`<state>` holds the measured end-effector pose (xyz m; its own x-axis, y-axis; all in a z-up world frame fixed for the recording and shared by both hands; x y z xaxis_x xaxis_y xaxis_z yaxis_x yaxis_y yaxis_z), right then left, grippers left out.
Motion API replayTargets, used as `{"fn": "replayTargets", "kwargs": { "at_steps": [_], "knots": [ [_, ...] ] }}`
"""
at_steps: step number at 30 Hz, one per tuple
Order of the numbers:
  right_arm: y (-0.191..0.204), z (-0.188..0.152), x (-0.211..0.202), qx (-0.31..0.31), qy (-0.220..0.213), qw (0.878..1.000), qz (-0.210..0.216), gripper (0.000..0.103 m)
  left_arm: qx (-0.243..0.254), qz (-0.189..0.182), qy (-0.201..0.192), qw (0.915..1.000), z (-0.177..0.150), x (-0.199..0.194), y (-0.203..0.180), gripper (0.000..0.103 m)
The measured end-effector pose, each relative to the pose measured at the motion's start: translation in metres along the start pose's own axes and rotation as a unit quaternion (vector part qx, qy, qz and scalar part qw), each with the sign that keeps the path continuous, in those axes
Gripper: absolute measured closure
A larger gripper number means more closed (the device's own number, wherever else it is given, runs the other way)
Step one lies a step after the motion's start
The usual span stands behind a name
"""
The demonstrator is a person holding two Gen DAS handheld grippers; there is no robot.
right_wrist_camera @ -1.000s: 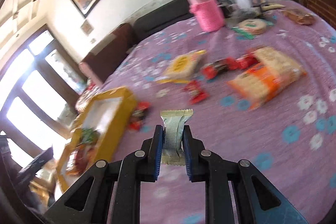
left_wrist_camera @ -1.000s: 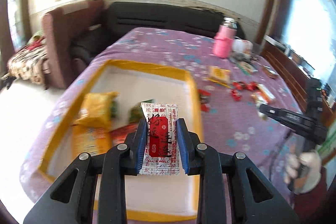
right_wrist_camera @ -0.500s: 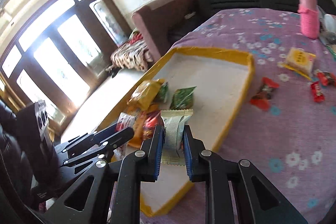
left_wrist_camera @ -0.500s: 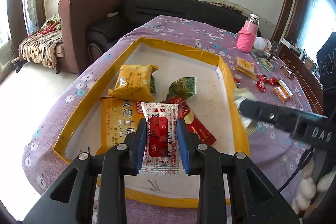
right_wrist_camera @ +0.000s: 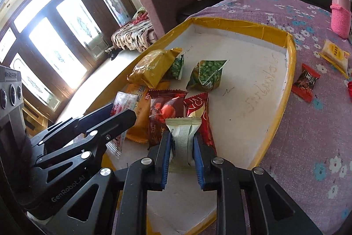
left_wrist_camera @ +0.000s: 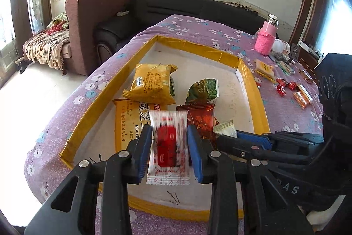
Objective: Organize snacks
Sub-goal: 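Carry both packets over the white box and open both tools to drop them, then grasp a red wrapped candy from the table with the right tool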
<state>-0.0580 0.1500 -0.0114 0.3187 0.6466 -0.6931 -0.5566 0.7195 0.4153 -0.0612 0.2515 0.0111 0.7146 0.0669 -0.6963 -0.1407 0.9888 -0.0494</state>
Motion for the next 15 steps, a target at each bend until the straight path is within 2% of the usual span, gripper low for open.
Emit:
{"fn": "replayTargets", "kwargs": {
  "at_steps": [4, 6, 8, 13, 15],
  "knots": [
    [0.000, 0.001, -0.002, 0.001, -0.005, 1.000, 0.000, 0.077, 0.000, 0.015, -0.011, 0.9998, 0.006, -0.008, -0.001, 0.058],
    [-0.003, 0.003, -0.008, 0.009, -0.013, 1.000, 0.004, 0.073, -0.004, 0.030, -0.014, 0.9994, 0.009, -0.014, -0.001, 0.045],
    [-0.008, 0.006, -0.016, 0.013, -0.022, 1.000, 0.006, 0.070, -0.007, 0.042, -0.020, 0.9989, 0.012, -0.020, -0.001, 0.037],
    [-0.019, 0.005, -0.040, 0.023, -0.048, 0.999, 0.008, 0.065, 0.019, 0.046, -0.042, 0.9979, 0.016, -0.038, -0.020, 0.035],
    [-0.023, 0.005, -0.052, 0.028, -0.058, 0.998, 0.006, 0.063, 0.036, 0.059, -0.049, 0.9964, 0.017, -0.045, -0.032, 0.035]
  ]
}}
Point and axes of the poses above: each gripper's, at about its wrist camera, not at the fingertips, and x roughly the way its jaws point, y to its left, z to its top, the point moved 5 cm from there along x, roughly the way its jaws point, and after that the axes turned 6 degrees about z, right-handed, at the moved point
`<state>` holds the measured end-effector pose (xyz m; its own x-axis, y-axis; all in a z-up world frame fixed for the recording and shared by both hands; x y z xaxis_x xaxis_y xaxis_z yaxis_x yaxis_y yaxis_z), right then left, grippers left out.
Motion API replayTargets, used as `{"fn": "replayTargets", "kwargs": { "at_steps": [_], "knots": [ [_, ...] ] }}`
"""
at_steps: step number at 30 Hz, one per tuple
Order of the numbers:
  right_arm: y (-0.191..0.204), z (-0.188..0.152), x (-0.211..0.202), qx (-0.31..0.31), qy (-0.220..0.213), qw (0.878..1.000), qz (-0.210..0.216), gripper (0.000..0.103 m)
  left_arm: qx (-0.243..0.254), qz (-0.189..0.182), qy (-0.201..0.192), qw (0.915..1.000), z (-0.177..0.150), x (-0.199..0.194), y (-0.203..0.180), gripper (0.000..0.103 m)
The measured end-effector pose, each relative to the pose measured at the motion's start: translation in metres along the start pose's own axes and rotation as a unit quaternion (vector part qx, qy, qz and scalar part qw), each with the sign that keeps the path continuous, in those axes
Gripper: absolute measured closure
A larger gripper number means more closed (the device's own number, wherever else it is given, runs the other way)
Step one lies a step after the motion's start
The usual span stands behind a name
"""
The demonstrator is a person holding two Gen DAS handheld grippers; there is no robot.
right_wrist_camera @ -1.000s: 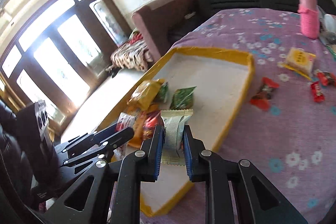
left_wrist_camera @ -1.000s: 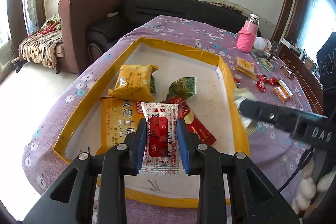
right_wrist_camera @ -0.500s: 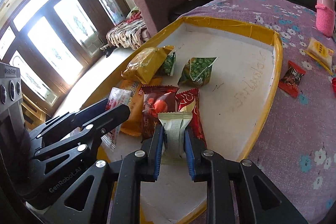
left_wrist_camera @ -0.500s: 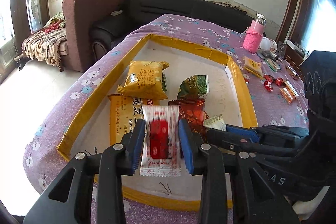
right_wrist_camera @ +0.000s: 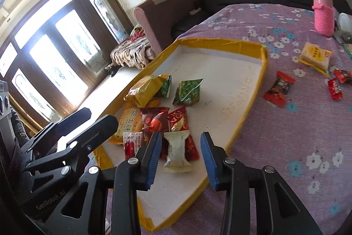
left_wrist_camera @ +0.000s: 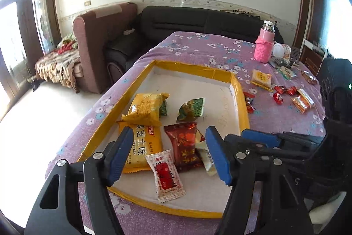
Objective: Organize snacks
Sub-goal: 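Grasp a red wrapped candy from the table with the right tool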
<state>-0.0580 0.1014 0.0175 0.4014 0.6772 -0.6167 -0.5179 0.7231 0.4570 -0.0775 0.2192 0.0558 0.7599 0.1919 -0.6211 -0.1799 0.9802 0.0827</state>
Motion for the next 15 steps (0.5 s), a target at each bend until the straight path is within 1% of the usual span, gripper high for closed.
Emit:
{"fn": "replayTargets", "kwargs": {
  "at_steps": [6, 10, 15],
  "knots": [
    [-0.025, 0.000, -0.039, 0.019, -0.030, 0.999, -0.015, 0.061, 0.036, 0.003, -0.010, 0.9993, 0.005, -0.017, -0.029, 0.035],
    [-0.053, -0.001, -0.066, 0.039, -0.050, 0.997, -0.033, 0.058, 0.056, 0.005, -0.018, 0.9982, 0.007, -0.026, -0.044, 0.035],
    [-0.095, -0.006, -0.098, 0.067, -0.068, 0.994, -0.060, 0.058, 0.071, -0.009, -0.019, 0.9972, 0.008, -0.031, -0.064, 0.035]
  ]
}}
Point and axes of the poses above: each gripper's, at about its wrist camera, not at the fingertips, and x roughly the way its jaws point, y to its left, z to its top, the point moved 5 cm from there along x, roughly the way its jaws point, and after that the axes turned 6 degrees about z, right-handed, at the moved point
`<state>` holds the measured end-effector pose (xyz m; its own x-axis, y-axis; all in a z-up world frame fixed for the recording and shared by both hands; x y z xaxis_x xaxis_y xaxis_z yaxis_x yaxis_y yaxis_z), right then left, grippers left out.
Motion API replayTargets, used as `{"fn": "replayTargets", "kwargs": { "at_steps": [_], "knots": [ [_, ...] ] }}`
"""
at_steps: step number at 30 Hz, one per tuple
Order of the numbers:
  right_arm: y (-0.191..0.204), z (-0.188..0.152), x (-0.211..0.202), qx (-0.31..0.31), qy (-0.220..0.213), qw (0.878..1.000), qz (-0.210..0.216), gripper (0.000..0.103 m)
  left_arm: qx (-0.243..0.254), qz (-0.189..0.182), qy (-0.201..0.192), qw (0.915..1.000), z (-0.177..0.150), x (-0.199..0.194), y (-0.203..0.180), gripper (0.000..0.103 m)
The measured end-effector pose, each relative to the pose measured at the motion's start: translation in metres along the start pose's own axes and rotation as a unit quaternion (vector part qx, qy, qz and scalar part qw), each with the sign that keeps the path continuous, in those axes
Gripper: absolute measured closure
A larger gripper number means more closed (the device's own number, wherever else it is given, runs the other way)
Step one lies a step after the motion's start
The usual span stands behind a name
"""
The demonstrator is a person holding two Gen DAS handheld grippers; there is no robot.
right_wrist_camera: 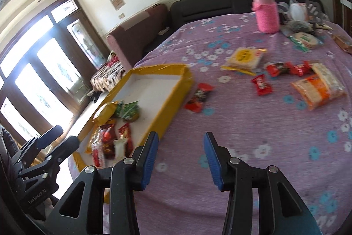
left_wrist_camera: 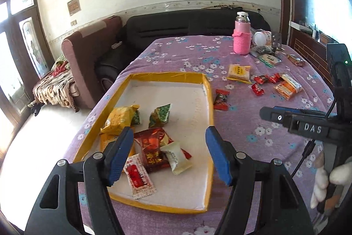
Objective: Organize snacks
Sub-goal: 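Grasp a red wrapped candy from the table with the right tool, then grasp another red wrapped candy with the left tool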
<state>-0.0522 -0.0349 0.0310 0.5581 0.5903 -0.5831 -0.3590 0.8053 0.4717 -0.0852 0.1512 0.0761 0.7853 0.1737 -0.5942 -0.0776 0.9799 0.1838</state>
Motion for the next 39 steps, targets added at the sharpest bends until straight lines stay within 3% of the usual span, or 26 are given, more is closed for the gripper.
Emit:
{"fn": "replayTargets", "kwargs": {
  "at_steps": [8, 15, 21, 26, 29, 30, 31, 35, 39],
  "knots": [
    [-0.092, 0.016, -0.047, 0.059, -0.037, 0.995, -0.068, 0.055, 0.004, -0.068, 0.013, 0.9976, 0.006, 0.000, -0.029, 0.036],
    [-0.150, 0.031, -0.050, 0.099, -0.037, 0.990, -0.096, 0.050, 0.014, -0.102, 0.034, 0.9941, 0.002, 0.016, -0.053, 0.036],
    [-0.146, 0.057, 0.009, 0.077, -0.003, 0.994, -0.079, 0.050, 0.007, -0.113, 0.052, 0.9922, 0.001, 0.033, -0.058, 0.036],
    [-0.134, 0.076, 0.073, 0.026, 0.034, 0.993, -0.106, 0.050, 0.008, -0.112, 0.063, 0.9916, 0.002, 0.047, -0.054, 0.036],
    [-0.127, 0.074, 0.095, 0.009, 0.053, 0.992, -0.115, 0.064, 0.005, -0.134, 0.068, 0.9887, 0.010, 0.055, -0.057, 0.036],
    [-0.125, 0.073, 0.099, 0.001, 0.054, 0.991, -0.122, 0.077, 0.004, -0.142, 0.068, 0.9875, 0.013, 0.056, -0.059, 0.036],
    [-0.123, 0.073, 0.100, -0.011, 0.053, 0.990, -0.133, 0.082, 0.005, -0.153, 0.069, 0.9858, 0.017, 0.059, -0.063, 0.036],
    [-0.124, 0.068, 0.095, -0.016, 0.050, 0.990, -0.132, 0.084, 0.022, -0.175, 0.066, 0.9821, 0.036, 0.069, -0.088, 0.036],
    [-0.125, 0.059, 0.065, 0.009, 0.037, 0.994, -0.104, 0.084, 0.084, -0.202, 0.053, 0.9743, 0.057, 0.086, -0.128, 0.036]
  ]
}}
Point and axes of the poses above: each gripper's, at about its wrist camera, not at the fingertips, and x roughly the way its jaws point, y to its left, z to its top, the point moved 5 cm from there along x, roughly the way its jaws point, and after that the axes turned 6 degrees about z, right-handed, at the moved point
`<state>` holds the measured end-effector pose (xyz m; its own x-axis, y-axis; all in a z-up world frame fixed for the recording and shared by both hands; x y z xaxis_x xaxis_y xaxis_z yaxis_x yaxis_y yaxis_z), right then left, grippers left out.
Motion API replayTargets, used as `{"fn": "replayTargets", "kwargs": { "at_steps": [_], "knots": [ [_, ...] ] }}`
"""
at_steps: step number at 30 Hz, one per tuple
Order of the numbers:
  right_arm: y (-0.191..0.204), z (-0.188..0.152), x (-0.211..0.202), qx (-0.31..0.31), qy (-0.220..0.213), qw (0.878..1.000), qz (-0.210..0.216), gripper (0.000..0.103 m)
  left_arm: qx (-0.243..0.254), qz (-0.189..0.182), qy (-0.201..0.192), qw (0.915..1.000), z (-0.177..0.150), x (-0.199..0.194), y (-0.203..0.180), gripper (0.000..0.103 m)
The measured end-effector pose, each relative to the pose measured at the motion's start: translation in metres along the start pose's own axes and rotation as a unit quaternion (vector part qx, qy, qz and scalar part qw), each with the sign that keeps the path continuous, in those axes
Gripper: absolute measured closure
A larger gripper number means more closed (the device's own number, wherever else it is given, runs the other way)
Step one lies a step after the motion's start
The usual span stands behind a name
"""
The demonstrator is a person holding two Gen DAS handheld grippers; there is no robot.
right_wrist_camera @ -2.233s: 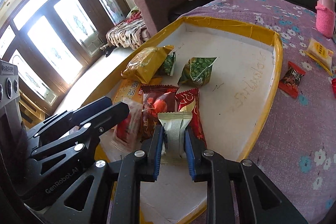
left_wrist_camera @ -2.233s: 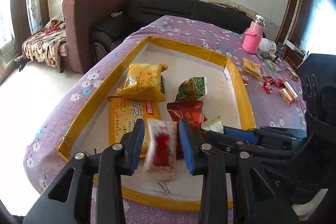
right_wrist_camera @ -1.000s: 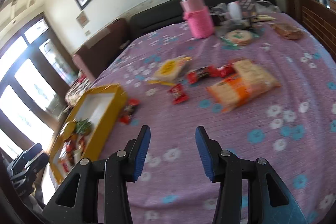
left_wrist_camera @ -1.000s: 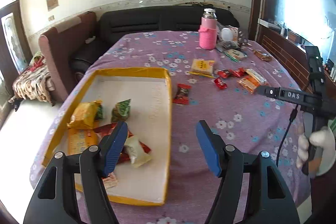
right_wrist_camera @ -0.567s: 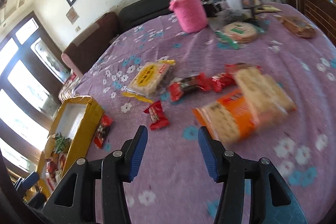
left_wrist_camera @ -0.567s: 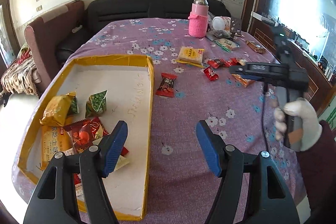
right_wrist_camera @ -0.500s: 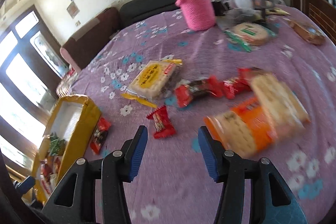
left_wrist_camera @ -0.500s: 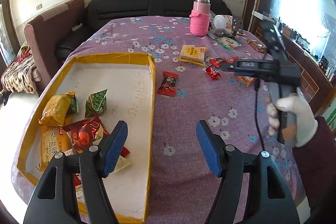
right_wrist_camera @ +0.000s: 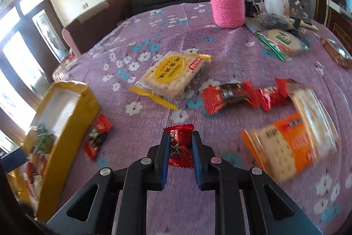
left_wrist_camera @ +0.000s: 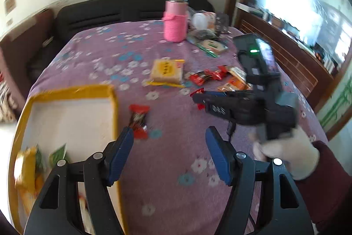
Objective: Organize snacks
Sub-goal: 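Grasp another red wrapped candy with the left tool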
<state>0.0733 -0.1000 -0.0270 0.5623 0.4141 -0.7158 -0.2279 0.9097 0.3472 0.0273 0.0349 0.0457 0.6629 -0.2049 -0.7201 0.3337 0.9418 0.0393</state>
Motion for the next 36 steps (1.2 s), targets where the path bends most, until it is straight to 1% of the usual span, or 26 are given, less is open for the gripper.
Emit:
{"fn": "replayTargets", "kwargs": {
  "at_steps": [2, 4, 7, 9, 13, 15, 17, 18, 19, 20, 21, 22, 23, 26, 27, 28, 30, 33, 34, 35, 36],
  "knots": [
    [-0.001, -0.007, -0.020, 0.010, -0.011, 1.000, 0.023, 0.083, 0.024, 0.001, 0.013, 0.9996, 0.011, 0.020, -0.006, 0.036],
    [-0.002, -0.014, -0.035, 0.012, -0.023, 0.999, 0.037, 0.083, 0.026, 0.008, 0.032, 0.9991, 0.020, 0.041, -0.001, 0.036],
    [-0.008, -0.023, -0.044, 0.026, -0.037, 0.997, 0.055, 0.083, -0.005, 0.012, 0.073, 0.9972, 0.024, 0.073, 0.015, 0.036],
    [-0.013, -0.023, -0.040, 0.035, -0.031, 0.997, 0.063, 0.083, -0.012, 0.020, 0.092, 0.9955, 0.020, 0.087, 0.022, 0.036],
    [-0.014, -0.024, -0.037, 0.036, -0.024, 0.996, 0.075, 0.083, -0.004, 0.034, 0.125, 0.9916, 0.012, 0.102, 0.020, 0.036],
    [-0.011, -0.024, -0.041, 0.036, -0.030, 0.996, 0.082, 0.083, 0.015, 0.063, 0.137, 0.9884, 0.010, 0.108, 0.017, 0.036],
    [-0.011, -0.024, -0.043, 0.036, -0.033, 0.995, 0.086, 0.082, 0.033, 0.069, 0.149, 0.9859, 0.006, 0.112, 0.008, 0.034],
    [-0.011, -0.024, -0.043, 0.037, -0.033, 0.995, 0.086, 0.082, 0.048, 0.065, 0.151, 0.9852, 0.005, 0.112, 0.001, 0.034],
    [-0.013, -0.024, -0.043, 0.040, -0.033, 0.995, 0.085, 0.082, 0.051, 0.046, 0.153, 0.9859, 0.003, 0.109, -0.005, 0.034],
    [-0.015, -0.024, -0.043, 0.045, -0.033, 0.995, 0.086, 0.082, 0.043, 0.006, 0.157, 0.9866, 0.002, 0.102, -0.012, 0.035],
    [-0.017, -0.024, -0.044, 0.050, -0.033, 0.994, 0.087, 0.082, 0.033, -0.031, 0.160, 0.9860, 0.002, 0.096, -0.017, 0.038],
    [-0.019, -0.024, -0.045, 0.056, -0.033, 0.994, 0.089, 0.082, 0.026, -0.052, 0.158, 0.9858, 0.002, 0.090, -0.020, 0.038],
    [-0.021, -0.024, -0.045, 0.062, -0.034, 0.993, 0.091, 0.082, 0.022, -0.059, 0.151, 0.9865, 0.003, 0.084, -0.021, 0.038],
    [-0.026, -0.023, -0.047, 0.071, -0.034, 0.993, 0.091, 0.082, 0.023, -0.034, 0.131, 0.9905, 0.005, 0.074, -0.020, 0.038],
    [-0.026, -0.024, -0.047, 0.072, -0.033, 0.993, 0.091, 0.082, 0.035, -0.013, 0.126, 0.9914, 0.004, 0.076, -0.021, 0.038],
    [-0.026, -0.024, -0.047, 0.072, -0.033, 0.993, 0.091, 0.082, 0.046, 0.001, 0.125, 0.9911, 0.002, 0.077, -0.022, 0.038],
    [-0.024, -0.024, -0.049, 0.070, -0.035, 0.993, 0.091, 0.082, 0.078, 0.023, 0.128, 0.9884, -0.004, 0.084, -0.030, 0.038],
    [-0.023, -0.024, -0.051, 0.065, -0.039, 0.993, 0.086, 0.081, 0.124, 0.037, 0.126, 0.9836, -0.011, 0.089, -0.038, 0.038],
    [-0.023, -0.023, -0.051, 0.064, -0.040, 0.993, 0.086, 0.081, 0.134, 0.035, 0.127, 0.9821, -0.013, 0.091, -0.041, 0.039],
    [-0.023, -0.023, -0.052, 0.064, -0.040, 0.993, 0.086, 0.081, 0.140, 0.028, 0.129, 0.9814, -0.014, 0.092, -0.042, 0.047],
    [-0.022, -0.023, -0.052, 0.063, -0.041, 0.994, 0.085, 0.081, 0.137, 0.008, 0.126, 0.9825, -0.015, 0.091, -0.044, 0.064]
  ]
}}
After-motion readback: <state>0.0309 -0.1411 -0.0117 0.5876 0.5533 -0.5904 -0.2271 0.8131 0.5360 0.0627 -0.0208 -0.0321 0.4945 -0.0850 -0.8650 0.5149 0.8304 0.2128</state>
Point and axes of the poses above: each gripper's, at about its wrist camera, not at the fingertips, and x roughly the way its jaws point, y to its left, z to its top, the point moved 5 cm from there along x, roughly the way its jaws point, and after that the axes turned 6 degrees about z, right-handed, at the moved point
